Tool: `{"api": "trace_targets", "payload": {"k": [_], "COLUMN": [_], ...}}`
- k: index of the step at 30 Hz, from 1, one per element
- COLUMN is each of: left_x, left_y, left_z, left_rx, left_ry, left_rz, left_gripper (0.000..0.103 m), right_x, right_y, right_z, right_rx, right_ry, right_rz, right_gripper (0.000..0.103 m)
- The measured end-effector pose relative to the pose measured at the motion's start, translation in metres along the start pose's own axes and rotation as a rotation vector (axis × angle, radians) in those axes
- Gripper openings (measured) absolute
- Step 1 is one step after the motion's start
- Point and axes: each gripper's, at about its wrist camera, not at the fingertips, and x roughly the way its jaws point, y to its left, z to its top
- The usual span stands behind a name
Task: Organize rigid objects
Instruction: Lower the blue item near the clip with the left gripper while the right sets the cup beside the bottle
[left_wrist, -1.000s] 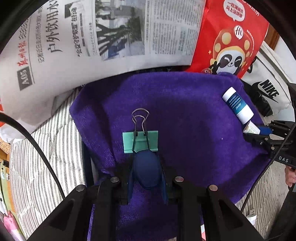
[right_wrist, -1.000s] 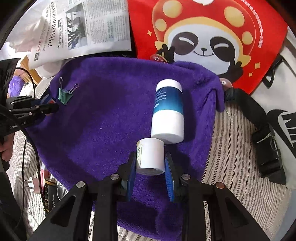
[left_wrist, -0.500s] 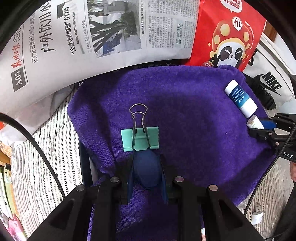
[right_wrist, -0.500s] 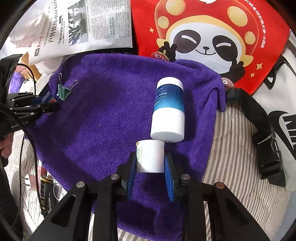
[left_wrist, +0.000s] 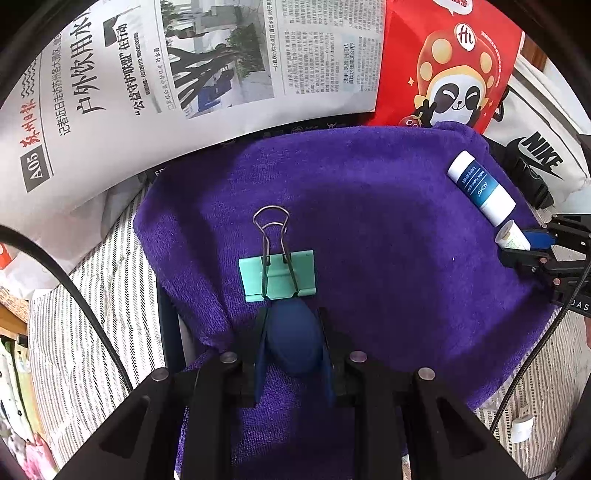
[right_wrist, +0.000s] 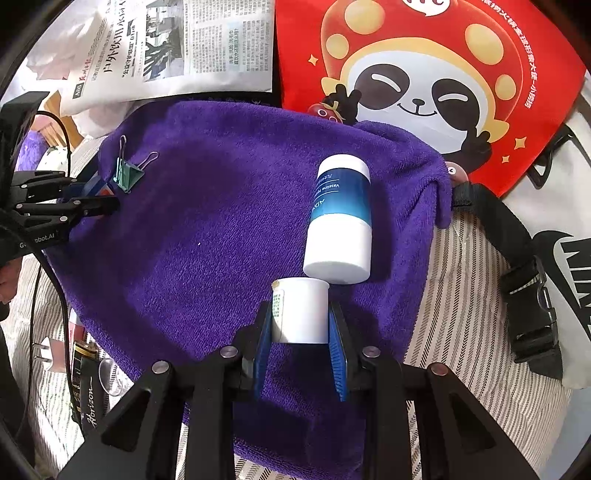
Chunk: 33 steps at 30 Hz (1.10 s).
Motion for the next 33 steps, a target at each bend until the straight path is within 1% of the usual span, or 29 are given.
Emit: {"api": "trace_targets", "payload": {"k": [7,9,11,13,16,18,21,25,33], "left_x": [0.001,0.001,0.000,0.000,-0.001,-0.001,-0.002,-0.004,-0.020], "left_y": [0.001,0.002,0.001,0.002,0.004,0.004,0.003,0.000,-0.008], "left_z": [0.001,0.002,0.001,0.001,0.000,-0.001,-0.001,-0.002,0.001], "left_rx": [0.000,0.002,0.001,0.001,0.006,0.011,0.022,0.038,0.046], "left_ry": [0.008,0.013,0.020,0.022,0.028,0.037,0.042,0.053,0.038], "left_rz": [-0.003,-0.002,0.002,0.006,0.016,0.034,0.033,0.037,0.038], "left_gripper": [0.024,0.027,0.030,0.032,0.039,0.050,0.051,0.055,0.056], "right_x": [-0.001,-0.001,-0.003,-0.004,-0.005,-0.005,-0.007,-0.011,-0.028], "right_y": [-0.002,-0.004,-0.006,-0.007,-0.006,-0.005,-0.003,-0.005,-0.007], "right_z": [0.000,0.001,0.000,-0.001,-0.003,-0.004,-0.006,-0.007,-0.006], "right_rx": [-0.006,-0.006,-0.009,-0.015,-0.019,-0.025,-0.030,-0.030,-0.036], "right_ry": [0.003,0.006,0.010,0.012,0.016,0.017,0.022,0.024,-0.002], "right_rz": [0.007,0.010,0.021,0.023,0.026,0.029,0.031,0.016,0.011], "right_gripper": [0.030,0.030,0.034,0.036,0.038,0.040,0.042,0.045,0.046]}}
